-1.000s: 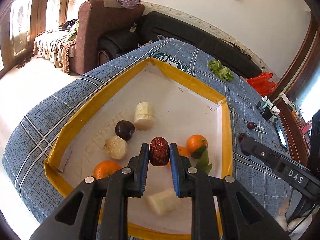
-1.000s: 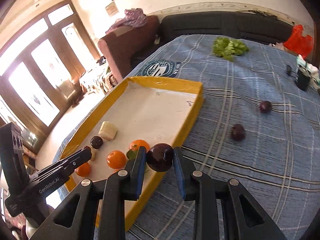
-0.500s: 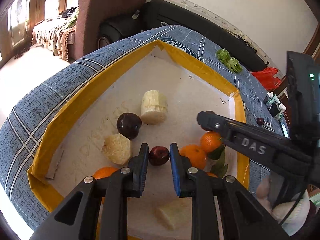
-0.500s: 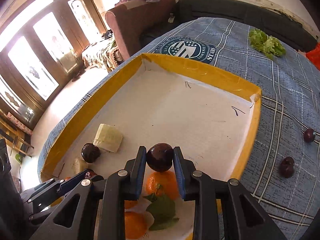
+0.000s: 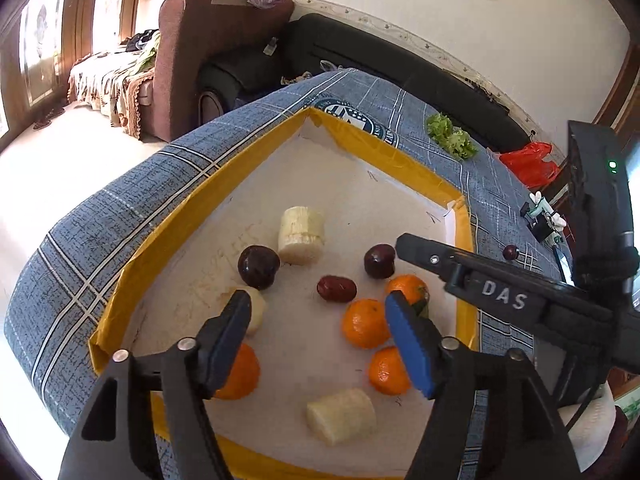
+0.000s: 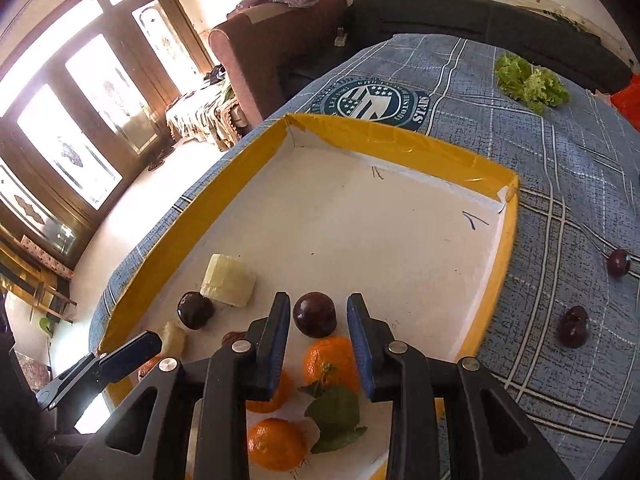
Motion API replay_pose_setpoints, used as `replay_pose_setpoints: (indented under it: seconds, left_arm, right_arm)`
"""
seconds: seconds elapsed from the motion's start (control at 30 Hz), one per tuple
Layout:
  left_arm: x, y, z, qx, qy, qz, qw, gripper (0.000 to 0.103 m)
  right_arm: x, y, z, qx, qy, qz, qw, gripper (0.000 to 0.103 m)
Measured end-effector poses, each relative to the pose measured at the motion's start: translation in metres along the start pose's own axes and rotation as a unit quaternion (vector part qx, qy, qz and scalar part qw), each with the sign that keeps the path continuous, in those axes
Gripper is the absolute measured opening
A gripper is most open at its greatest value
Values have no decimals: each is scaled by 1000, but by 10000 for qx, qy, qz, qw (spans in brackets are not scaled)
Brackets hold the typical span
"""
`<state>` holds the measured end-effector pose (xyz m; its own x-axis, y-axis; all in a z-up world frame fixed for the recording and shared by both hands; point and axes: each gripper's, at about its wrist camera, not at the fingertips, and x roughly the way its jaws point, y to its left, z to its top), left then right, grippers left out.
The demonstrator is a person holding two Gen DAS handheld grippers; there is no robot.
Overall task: Organize fruits
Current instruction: 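Lower date and plum into the tray and open both tools, then withdraw both tools and reach toward the last two dark plums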
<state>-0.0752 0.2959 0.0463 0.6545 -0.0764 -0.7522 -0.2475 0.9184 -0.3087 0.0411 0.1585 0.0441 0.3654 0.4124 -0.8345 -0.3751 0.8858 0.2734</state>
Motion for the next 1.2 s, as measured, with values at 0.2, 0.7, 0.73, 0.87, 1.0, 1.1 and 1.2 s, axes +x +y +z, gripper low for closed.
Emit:
replay_pose_setpoints:
  seconds: [0.2,0.7,0.73,0.87,1.0,1.1,1.2]
  left_arm:
    - [-23,-29,-10,189,-20,-143,9997,78]
    - [-100,-99,-47,1190,-773,256,9896,80]
    - [-104,-102,-50,1231,-786,243,9890,80]
    - [-116,-114,-58,1396,-865,235,9861,80]
    - [-128,-123,-64,1528,-963,242,9833,80]
    - [-131,-129,-65,1602,-1001,280,9816,81]
    - [-132,-132,-66,1645,-1011,301,9807,81]
  right_arm:
    - [-46,-12,-16,200,-367,-77,9991,41]
    - [-168,-96,-99,1134,-1143,-540,9855,55]
    - [-173,-101,-104,1198,-1167,-574,9842,55]
    - [-197,-119,-124,1406,-1302,-715,9789,55]
    - [-220,-133,-136,1505,-1459,-880,9738,55]
    - [-238,-142,-140,1562,-1600,-994,9696,55]
    - [-252,-148,-141,1593,-1714,-1069,9663,55]
